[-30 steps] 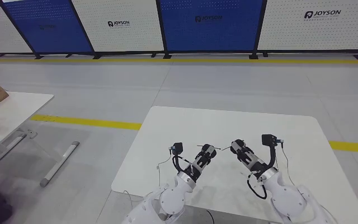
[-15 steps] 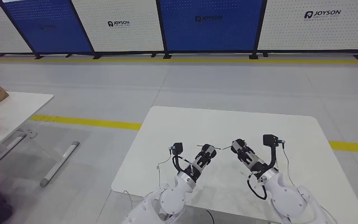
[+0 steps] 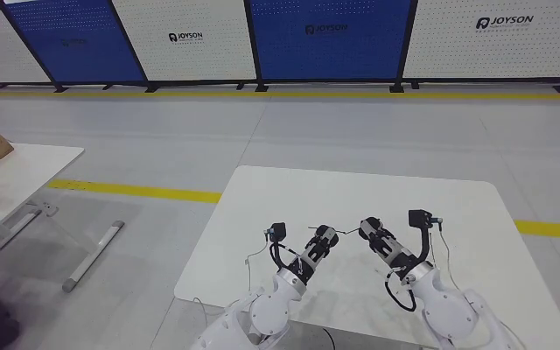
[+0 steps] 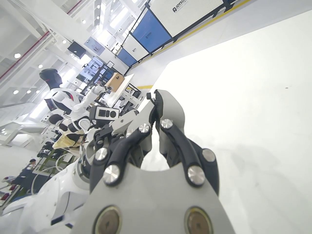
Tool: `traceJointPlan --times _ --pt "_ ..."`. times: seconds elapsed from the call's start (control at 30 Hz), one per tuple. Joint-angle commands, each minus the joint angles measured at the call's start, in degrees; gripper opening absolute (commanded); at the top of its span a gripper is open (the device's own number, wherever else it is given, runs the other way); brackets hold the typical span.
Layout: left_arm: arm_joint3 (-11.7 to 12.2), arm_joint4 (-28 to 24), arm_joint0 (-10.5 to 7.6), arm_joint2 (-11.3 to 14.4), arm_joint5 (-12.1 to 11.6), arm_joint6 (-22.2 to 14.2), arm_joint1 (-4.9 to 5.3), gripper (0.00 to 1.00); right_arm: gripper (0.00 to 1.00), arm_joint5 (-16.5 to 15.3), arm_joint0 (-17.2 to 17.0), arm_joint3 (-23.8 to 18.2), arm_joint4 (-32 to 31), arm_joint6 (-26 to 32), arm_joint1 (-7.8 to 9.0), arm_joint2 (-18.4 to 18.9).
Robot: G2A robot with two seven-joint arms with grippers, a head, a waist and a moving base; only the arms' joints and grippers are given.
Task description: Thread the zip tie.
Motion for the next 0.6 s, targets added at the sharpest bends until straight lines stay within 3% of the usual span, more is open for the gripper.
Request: traceJointPlan --times 0.0,0.57 --pt "0.0 0.0 0.00 0.0 0.0 0.0 0.00 0.00 0.00 0.1 0.0 0.1 -0.2 -0.1 -0.09 0.0" --pt "0.0 0.0 0.00 0.0 0.0 0.0 0.00 0.00 0.00 0.1 0.0 0.3 -1.1 0.1 -0.87 0.4"
